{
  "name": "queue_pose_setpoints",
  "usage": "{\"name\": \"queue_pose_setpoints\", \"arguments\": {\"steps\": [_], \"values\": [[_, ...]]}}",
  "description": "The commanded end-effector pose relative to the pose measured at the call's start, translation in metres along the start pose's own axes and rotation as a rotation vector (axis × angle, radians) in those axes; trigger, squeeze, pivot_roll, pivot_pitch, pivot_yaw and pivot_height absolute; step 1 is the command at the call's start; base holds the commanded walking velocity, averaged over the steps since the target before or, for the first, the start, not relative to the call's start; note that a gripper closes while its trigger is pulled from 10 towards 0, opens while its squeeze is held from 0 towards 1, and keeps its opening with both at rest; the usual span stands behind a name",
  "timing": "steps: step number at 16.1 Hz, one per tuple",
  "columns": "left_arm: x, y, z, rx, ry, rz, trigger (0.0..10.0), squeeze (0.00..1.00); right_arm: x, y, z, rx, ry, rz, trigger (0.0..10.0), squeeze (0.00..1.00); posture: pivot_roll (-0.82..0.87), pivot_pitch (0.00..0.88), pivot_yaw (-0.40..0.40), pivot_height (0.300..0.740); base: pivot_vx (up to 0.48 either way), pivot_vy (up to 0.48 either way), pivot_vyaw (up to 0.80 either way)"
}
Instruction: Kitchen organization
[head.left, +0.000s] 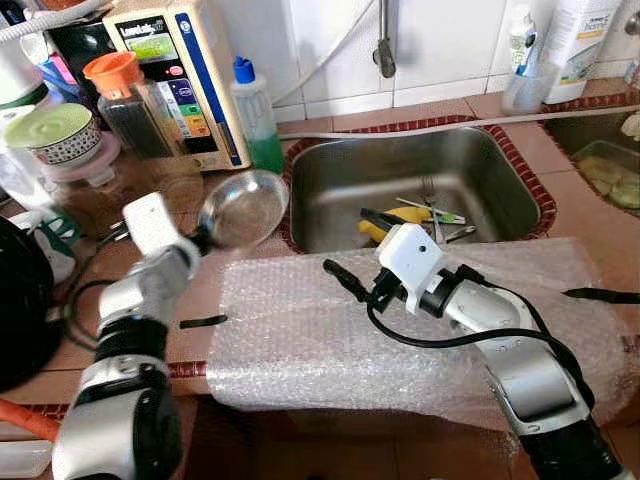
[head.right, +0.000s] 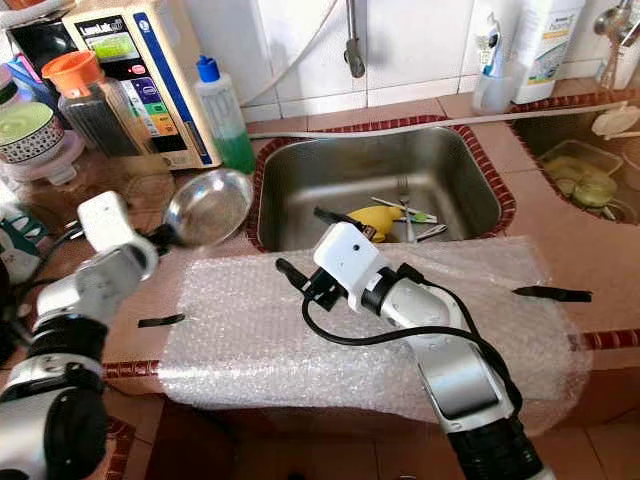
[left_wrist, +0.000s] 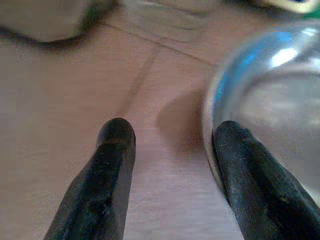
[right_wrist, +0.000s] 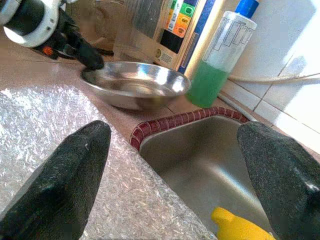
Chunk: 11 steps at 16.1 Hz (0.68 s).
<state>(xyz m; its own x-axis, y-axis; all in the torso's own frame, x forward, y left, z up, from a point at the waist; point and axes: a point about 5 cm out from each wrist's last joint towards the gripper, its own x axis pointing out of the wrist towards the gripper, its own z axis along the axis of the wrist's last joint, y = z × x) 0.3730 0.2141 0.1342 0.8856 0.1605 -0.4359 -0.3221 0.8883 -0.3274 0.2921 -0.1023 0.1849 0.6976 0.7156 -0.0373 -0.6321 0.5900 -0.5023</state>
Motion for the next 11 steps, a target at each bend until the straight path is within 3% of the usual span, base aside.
{"name": "queue_pose_setpoints", "arguments": {"steps": [1, 5, 6, 7, 8, 9, 11], "values": [[-0.001, 0.012, 0.003, -0.001, -0.012, 0.042, 0.0, 0.0, 0.005, 0.003, 0.004, -0.006, -0.017, 0.025, 10.0, 0.38, -0.31, 0.091, 0.193, 0.74, 0.0, 0.0, 0.0], [-0.001, 0.011, 0.008, 0.011, -0.03, 0.045, 0.0, 0.0, 0.005, 0.004, 0.003, -0.008, -0.013, 0.026, 10.0, 0.38, -0.32, 0.092, 0.193, 0.74, 0.0, 0.0, 0.0], [-0.002, 0.007, 0.008, 0.024, -0.031, 0.033, 1.1, 0.0, 0.004, 0.004, 0.003, -0.008, -0.011, 0.024, 10.0, 0.37, -0.32, 0.092, 0.194, 0.74, 0.0, 0.0, 0.0], [-0.002, 0.005, 0.007, 0.035, -0.028, 0.02, 4.8, 0.0, 0.004, 0.004, 0.002, -0.009, -0.011, 0.023, 10.0, 0.38, -0.32, 0.091, 0.196, 0.74, 0.0, 0.0, 0.0], [-0.002, 0.002, 0.006, 0.029, -0.026, 0.0, 10.0, 0.0, 0.004, 0.003, 0.002, -0.009, -0.01, 0.02, 10.0, 0.37, -0.32, 0.093, 0.198, 0.74, 0.0, 0.0, 0.0], [-0.003, -0.001, 0.006, 0.023, -0.032, -0.022, 10.0, 1.0, 0.003, 0.003, 0.002, -0.01, -0.009, 0.016, 10.0, 0.38, -0.32, 0.094, 0.201, 0.74, 0.0, 0.0, 0.0], [-0.003, -0.005, 0.007, 0.036, -0.035, -0.049, 10.0, 1.0, 0.002, 0.001, 0.002, -0.01, -0.006, 0.011, 10.0, 0.38, -0.32, 0.097, 0.203, 0.74, 0.0, 0.0, 0.0]]}}
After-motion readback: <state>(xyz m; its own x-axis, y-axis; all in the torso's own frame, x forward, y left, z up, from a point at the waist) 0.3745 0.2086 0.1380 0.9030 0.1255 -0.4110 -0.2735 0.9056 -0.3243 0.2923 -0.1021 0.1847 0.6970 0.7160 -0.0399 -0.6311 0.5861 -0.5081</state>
